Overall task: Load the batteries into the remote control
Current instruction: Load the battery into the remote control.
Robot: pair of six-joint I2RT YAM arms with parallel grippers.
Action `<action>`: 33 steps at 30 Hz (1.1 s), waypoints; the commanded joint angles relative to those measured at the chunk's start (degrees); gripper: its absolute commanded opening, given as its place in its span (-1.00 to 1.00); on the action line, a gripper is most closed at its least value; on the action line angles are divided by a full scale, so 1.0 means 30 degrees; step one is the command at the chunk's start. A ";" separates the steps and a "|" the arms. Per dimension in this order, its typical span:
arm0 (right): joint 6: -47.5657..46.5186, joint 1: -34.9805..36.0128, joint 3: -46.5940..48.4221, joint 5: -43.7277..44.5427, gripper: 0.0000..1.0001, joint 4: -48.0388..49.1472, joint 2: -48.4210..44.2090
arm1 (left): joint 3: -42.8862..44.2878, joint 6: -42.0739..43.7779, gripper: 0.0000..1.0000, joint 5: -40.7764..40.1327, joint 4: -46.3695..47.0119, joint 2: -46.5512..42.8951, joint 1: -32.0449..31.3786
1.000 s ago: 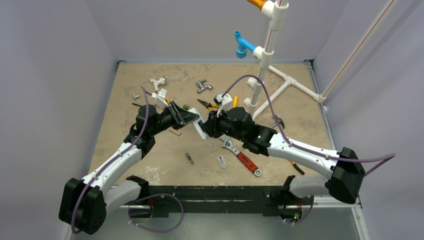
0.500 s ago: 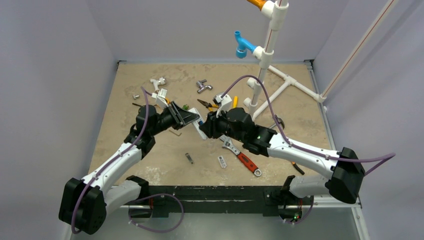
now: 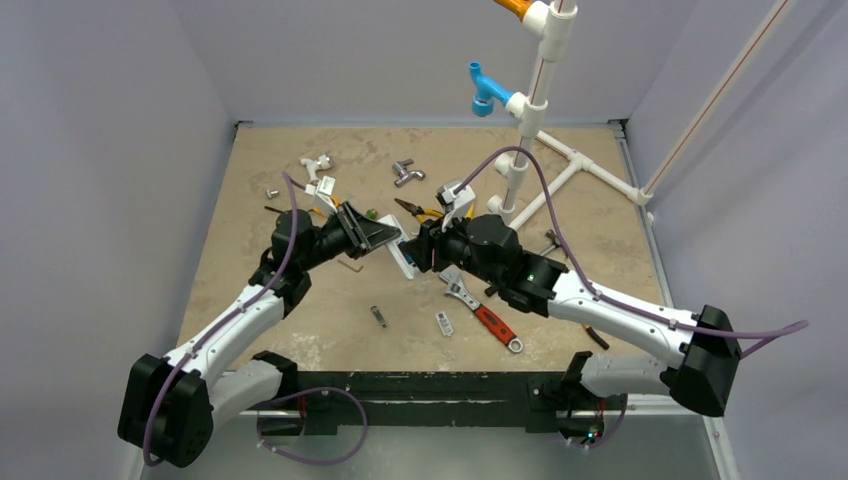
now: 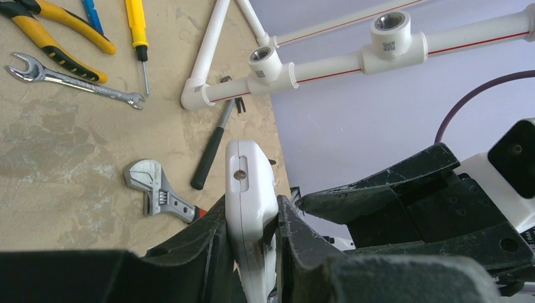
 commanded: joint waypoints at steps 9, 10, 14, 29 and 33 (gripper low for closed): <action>-0.4335 -0.0059 -0.0452 -0.0619 -0.11 0.0906 -0.1816 | -0.0167 0.0615 -1.00 0.2659 0.2119 0.0154 -0.0038; -0.4491 -0.0059 -0.0502 -0.0707 -0.11 0.0807 -0.1930 | -0.0220 0.0675 -1.00 0.2965 0.2332 0.0262 -0.0052; -0.4454 -0.0059 -0.0635 -0.0733 -0.11 0.0534 -0.2172 | -0.0240 0.0985 -1.00 0.3861 0.3039 0.0537 -0.0052; -0.1482 -0.0030 -0.1016 -0.1138 -0.09 0.0661 -0.1409 | -0.0222 0.1361 -1.00 0.4117 0.3117 0.0867 -0.0056; -0.1256 -0.0015 -0.0851 -0.1142 -0.15 0.0529 -0.1097 | -0.0231 0.1362 -1.00 0.4062 0.3091 0.0890 -0.0056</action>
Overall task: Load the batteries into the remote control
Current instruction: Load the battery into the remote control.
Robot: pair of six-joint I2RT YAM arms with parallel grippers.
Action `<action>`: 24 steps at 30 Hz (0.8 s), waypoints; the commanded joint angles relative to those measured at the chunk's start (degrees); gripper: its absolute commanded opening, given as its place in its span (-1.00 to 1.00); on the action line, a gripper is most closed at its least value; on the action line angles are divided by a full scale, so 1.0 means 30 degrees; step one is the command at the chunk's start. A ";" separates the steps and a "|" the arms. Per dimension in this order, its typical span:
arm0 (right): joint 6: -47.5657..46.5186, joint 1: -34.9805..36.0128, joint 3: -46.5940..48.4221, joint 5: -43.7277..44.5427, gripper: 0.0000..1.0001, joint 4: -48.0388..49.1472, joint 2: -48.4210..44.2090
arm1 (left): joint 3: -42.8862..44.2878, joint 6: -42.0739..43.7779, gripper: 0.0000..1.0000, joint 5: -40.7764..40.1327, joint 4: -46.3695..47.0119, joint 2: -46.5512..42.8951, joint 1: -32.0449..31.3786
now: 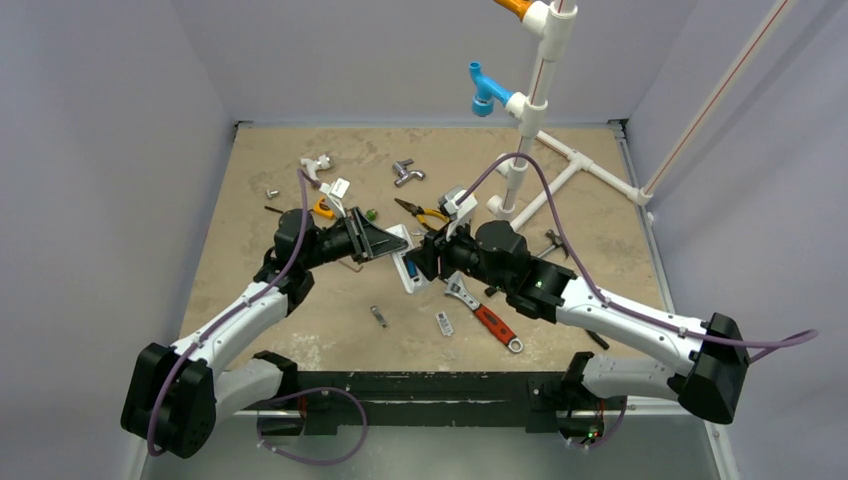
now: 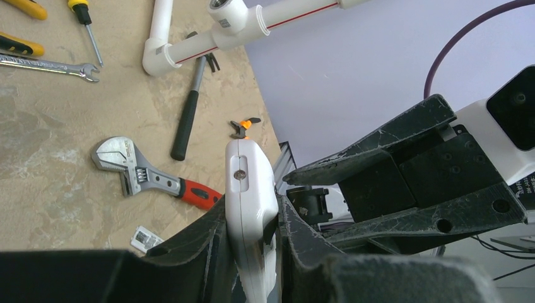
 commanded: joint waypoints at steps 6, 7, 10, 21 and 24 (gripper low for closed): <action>0.0825 0.0029 0.0349 -0.0232 -0.30 0.0116 0.0572 | 0.0035 0.0510 -1.00 0.0182 0.1166 0.0010 -0.0041; 0.0828 0.0044 0.0352 -0.0232 -0.31 0.0082 0.0629 | 0.0048 0.0503 -1.00 0.0182 0.1181 0.0050 -0.0054; 0.0880 0.0058 0.0377 -0.0246 -0.34 0.0098 0.0681 | 0.0030 0.0517 -1.00 0.0186 0.1195 0.0085 -0.0049; 0.0890 0.0128 0.0663 -0.0710 -0.60 0.0043 0.1060 | -0.0016 0.0524 -1.00 0.0155 0.1254 0.0079 -0.0052; 0.0884 0.0163 0.0670 -0.0803 -0.71 0.0039 0.1064 | -0.0025 0.0556 -1.00 0.0156 0.1250 0.0110 -0.0041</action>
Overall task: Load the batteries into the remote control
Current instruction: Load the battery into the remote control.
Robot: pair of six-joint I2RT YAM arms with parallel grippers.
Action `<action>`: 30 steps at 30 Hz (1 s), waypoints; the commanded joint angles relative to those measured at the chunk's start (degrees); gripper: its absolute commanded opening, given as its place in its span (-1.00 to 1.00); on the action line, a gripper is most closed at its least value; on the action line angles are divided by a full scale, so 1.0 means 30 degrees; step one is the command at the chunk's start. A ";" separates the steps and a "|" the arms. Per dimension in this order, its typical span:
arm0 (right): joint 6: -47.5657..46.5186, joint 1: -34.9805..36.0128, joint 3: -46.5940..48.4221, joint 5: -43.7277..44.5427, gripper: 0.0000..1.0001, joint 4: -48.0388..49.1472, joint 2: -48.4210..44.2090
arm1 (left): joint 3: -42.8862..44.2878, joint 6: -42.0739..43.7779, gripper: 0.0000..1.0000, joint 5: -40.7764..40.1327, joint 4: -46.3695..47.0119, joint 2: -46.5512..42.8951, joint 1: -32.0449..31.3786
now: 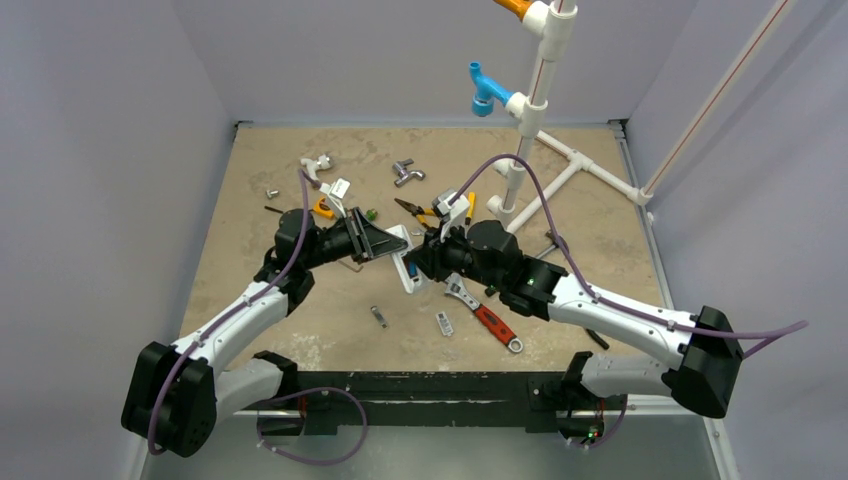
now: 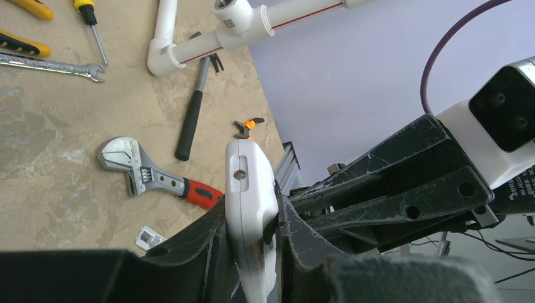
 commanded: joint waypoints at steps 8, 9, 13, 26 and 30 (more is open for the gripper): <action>0.0126 0.0152 0.0548 -0.0391 -0.84 0.0651 -0.0073 | 0.0015 0.0510 -1.00 0.0273 0.1359 0.0170 -0.0056; 0.0134 0.0157 0.0546 -0.0417 -0.84 0.0700 -0.0065 | 0.0005 0.0481 -1.00 0.0302 0.1380 0.0182 -0.0056; 0.0093 0.0169 0.0449 -0.0425 -0.85 0.0900 -0.0108 | 0.0007 0.0472 -1.00 0.0410 0.1440 0.0200 -0.0045; -0.0189 0.0217 0.0098 -0.0177 -0.85 0.0358 -0.0469 | 0.0071 0.0342 -1.00 0.0513 0.1548 0.0206 -0.0038; -0.0290 0.0245 -0.0061 0.0191 -0.85 0.0072 -0.0651 | 0.0086 0.0312 -1.00 0.0515 0.1547 0.0208 -0.0041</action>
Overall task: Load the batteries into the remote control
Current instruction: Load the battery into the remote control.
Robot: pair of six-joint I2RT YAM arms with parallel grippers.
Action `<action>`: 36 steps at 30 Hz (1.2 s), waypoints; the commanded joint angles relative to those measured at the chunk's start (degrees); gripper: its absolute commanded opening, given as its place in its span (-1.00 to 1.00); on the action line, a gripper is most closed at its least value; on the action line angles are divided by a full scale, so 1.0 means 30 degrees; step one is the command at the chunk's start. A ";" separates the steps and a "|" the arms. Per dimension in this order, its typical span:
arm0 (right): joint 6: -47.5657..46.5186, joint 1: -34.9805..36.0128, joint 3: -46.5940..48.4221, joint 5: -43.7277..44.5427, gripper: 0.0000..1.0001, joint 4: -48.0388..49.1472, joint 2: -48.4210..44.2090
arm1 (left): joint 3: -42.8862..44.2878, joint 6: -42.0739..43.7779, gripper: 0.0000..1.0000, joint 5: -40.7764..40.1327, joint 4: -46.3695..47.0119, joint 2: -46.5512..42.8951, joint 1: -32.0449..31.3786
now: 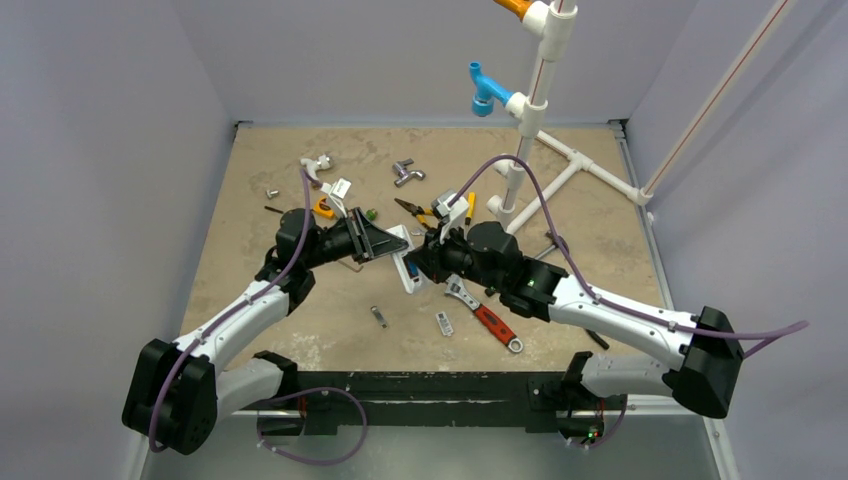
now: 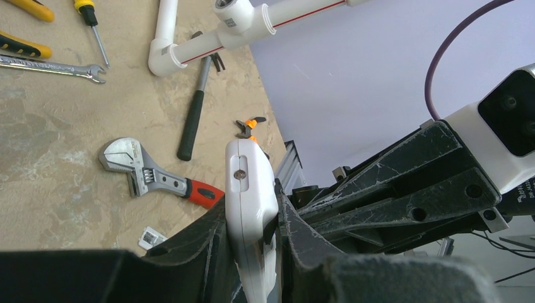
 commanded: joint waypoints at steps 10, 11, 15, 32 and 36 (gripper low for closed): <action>-0.0446 0.0118 -0.0166 0.0891 -0.81 -0.0434 -0.0914 | 0.0151 -0.0025 -1.00 0.0464 0.1425 -0.0034 -0.0040; -0.0454 0.0129 -0.0173 0.0889 -0.79 -0.0403 -0.0916 | 0.0153 0.0004 -1.00 0.0482 0.1445 -0.0013 -0.0054; -0.0465 0.0121 -0.0201 0.0789 -0.61 -0.0281 -0.0914 | 0.0141 0.0021 -1.00 0.0493 0.1449 -0.0013 -0.0038; -0.1358 0.0134 -0.0282 0.1220 -0.19 0.0415 -0.1735 | 0.0036 0.0077 -1.00 0.0800 0.1591 -0.0008 -0.0054; -0.2855 0.0133 -0.0500 0.1632 -0.12 0.0380 -0.2457 | 0.0081 -0.0014 -1.00 0.1511 0.2191 0.0258 -0.0055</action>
